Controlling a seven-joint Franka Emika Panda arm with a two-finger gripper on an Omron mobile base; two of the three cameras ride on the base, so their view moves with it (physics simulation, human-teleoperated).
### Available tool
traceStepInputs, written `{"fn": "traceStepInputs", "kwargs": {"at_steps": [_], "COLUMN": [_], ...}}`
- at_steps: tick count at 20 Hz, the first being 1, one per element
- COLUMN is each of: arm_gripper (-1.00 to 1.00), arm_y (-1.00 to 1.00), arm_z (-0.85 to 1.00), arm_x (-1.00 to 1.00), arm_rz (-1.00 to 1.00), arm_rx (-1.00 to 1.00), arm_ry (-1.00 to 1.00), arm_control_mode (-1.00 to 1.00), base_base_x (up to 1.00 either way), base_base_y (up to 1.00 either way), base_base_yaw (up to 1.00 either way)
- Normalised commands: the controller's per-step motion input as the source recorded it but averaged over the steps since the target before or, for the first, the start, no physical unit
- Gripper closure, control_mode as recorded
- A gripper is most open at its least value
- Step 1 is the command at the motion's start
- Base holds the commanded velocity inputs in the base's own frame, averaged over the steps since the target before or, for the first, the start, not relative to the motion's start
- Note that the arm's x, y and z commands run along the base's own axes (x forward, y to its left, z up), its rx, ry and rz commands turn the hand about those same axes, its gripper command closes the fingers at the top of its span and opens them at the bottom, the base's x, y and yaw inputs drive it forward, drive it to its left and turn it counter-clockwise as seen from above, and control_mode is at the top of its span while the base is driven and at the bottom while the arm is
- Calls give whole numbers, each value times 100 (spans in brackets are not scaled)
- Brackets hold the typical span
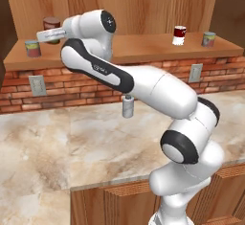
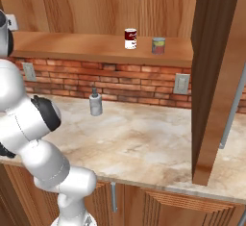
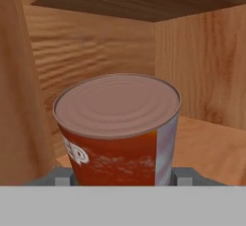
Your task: Stack two cans on top of the other two cans in the cabinet.
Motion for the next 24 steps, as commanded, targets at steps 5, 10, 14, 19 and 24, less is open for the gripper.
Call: {"fn": "traceStepInputs", "kwargs": {"at_steps": [5,10,14,19,24], "arm_gripper": [100,100,100,100,100], "arm_y": [24,21,19,12,7], "arm_z": [3,0,0,-6,-9], "arm_x": [3,12,16,11,11], "arm_rz": [0,0,0,0,0], "arm_rx": [0,0,0,0,0], "arm_ry": [9,0,0,2,2], "arm_control_mode": [-100,-100,-100,-100,-100], "base_base_x": [0,0,0,0,0], "base_base_y": [0,0,0,0,0], "base_base_yaw": [0,0,0,0,0]}}
